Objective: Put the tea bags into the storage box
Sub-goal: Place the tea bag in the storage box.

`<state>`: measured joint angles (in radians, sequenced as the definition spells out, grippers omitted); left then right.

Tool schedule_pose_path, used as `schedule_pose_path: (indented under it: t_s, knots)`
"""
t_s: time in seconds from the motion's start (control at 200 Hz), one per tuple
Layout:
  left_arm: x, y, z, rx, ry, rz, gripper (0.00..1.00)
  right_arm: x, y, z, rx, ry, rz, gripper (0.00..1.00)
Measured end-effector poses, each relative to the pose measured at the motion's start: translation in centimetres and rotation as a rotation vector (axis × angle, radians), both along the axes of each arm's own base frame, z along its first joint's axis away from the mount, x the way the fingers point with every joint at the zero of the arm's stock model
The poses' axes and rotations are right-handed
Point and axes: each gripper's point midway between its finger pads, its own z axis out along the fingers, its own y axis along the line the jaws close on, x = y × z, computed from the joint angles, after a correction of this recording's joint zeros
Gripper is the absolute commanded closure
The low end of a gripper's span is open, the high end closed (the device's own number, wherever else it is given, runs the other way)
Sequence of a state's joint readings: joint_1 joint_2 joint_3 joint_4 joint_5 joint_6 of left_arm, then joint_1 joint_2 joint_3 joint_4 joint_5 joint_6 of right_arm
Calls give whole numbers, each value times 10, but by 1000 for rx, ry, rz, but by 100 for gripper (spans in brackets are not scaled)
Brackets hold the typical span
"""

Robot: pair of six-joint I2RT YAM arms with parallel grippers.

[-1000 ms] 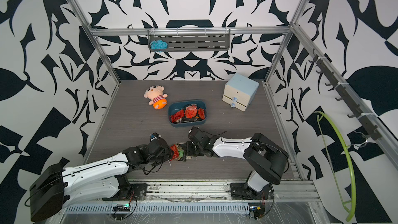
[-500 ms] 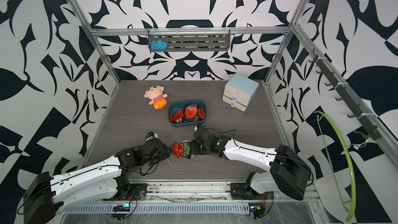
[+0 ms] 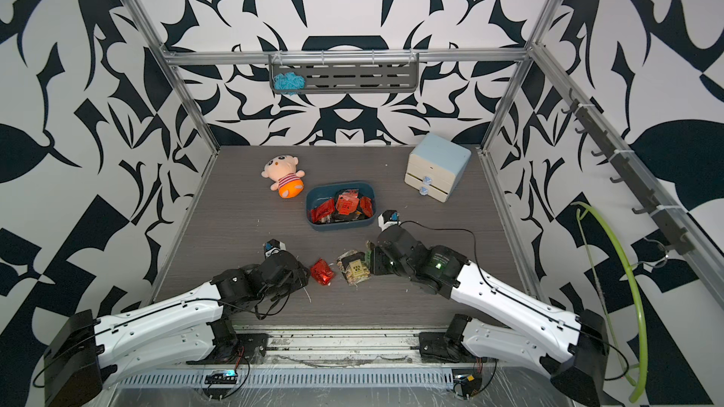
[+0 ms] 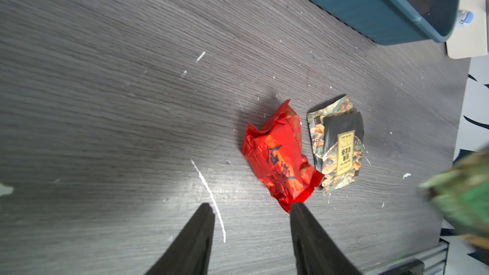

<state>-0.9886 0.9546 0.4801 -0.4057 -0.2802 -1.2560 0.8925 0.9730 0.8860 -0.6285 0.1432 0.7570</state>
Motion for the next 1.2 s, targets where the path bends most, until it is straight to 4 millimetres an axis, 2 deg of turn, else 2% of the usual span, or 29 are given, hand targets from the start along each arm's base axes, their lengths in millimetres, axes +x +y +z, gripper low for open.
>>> schedule_pose_path:
  t_s: [0.19, 0.33, 0.445, 0.62, 0.735, 0.88, 0.995, 1.165, 1.2]
  knots:
    - [3, 13, 0, 49, -24, 31, 44, 40, -36, 34, -45, -81, -127, 100]
    - [7, 24, 8, 67, -69, 60, 42, 79, -41, 42, -36, -62, -168, 100]
    - [9, 34, 13, 85, -98, 82, 41, 114, -24, 34, 2, -3, -145, 100]
    - [12, 47, 21, 98, -134, 108, 39, 165, 29, 19, 89, 71, -49, 100]
    - [15, 53, 26, 96, -158, 125, 39, 191, 56, 14, 139, 82, -5, 100]
    - [17, 57, 31, 90, -184, 132, 39, 207, 75, 0, 170, 108, 30, 100]
    - [18, 58, 33, 91, -195, 127, 39, 212, 82, -18, 177, 148, 46, 100]
    - [18, 58, 33, 93, -195, 125, 39, 211, 75, -42, 158, 201, 28, 100]
    - [18, 59, 33, 95, -193, 125, 39, 210, 70, -46, 153, 209, 19, 97]
